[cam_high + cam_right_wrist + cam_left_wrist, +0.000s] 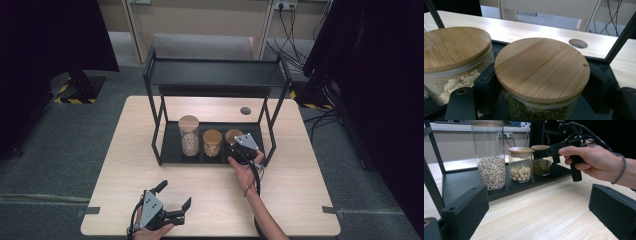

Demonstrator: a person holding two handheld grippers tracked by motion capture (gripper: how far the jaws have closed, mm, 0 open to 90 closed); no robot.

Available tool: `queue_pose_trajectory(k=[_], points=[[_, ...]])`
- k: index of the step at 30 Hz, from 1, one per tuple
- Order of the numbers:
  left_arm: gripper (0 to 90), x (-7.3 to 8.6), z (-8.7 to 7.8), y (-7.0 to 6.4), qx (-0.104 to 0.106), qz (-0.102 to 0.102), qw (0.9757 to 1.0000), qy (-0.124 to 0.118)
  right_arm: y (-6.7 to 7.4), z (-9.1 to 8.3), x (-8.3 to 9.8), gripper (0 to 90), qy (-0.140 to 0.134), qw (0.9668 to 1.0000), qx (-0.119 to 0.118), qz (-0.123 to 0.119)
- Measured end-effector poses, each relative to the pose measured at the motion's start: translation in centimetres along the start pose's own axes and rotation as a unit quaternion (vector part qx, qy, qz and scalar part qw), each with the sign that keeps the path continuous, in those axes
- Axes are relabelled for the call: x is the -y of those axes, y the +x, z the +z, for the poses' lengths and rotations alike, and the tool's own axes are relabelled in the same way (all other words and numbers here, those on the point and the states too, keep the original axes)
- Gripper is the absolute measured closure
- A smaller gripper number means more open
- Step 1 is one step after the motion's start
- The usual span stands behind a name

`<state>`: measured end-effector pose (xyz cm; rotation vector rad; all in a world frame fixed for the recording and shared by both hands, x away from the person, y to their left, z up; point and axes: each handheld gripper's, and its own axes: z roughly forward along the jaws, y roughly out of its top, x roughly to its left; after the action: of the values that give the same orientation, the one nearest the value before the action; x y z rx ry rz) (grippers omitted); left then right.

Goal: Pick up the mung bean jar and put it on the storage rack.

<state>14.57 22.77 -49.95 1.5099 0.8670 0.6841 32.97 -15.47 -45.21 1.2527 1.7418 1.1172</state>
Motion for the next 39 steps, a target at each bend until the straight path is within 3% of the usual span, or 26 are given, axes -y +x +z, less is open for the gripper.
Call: queue_pose_trajectory(k=[8, 12, 15, 20, 39], points=[[2.1, 0.0, 0.0, 0.0, 0.0, 0.001, 1.0, 0.0, -0.2, 0.0, 0.1, 23.9, 0.001, 1.0, -0.003, 0.007], [2.2, 0.0, 0.0, 0.0, 0.0, 0.001, 1.0, 0.001, -0.2, -0.4, 0.2, 17.5, -0.006, 0.9999, -0.004, 0.009], [2.1, 0.0, 0.0, 0.0, 0.001, 0.002, 1.0, 0.001, -0.5, -0.9, 0.1, 13.4, -0.003, 0.9995, -0.012, 0.029], [2.1, 0.0, 0.0, 0.0, 0.0, 0.001, 1.0, 0.002, -0.1, -1.8, 0.5, 4.9, -0.013, 0.9994, -0.009, 0.029], [2.2, 0.0, 0.0, -0.1, 0.0, 0.003, 1.0, 0.002, -0.2, -6.4, 1.6, 1.5, -0.046, 0.9966, -0.066, 0.017]])
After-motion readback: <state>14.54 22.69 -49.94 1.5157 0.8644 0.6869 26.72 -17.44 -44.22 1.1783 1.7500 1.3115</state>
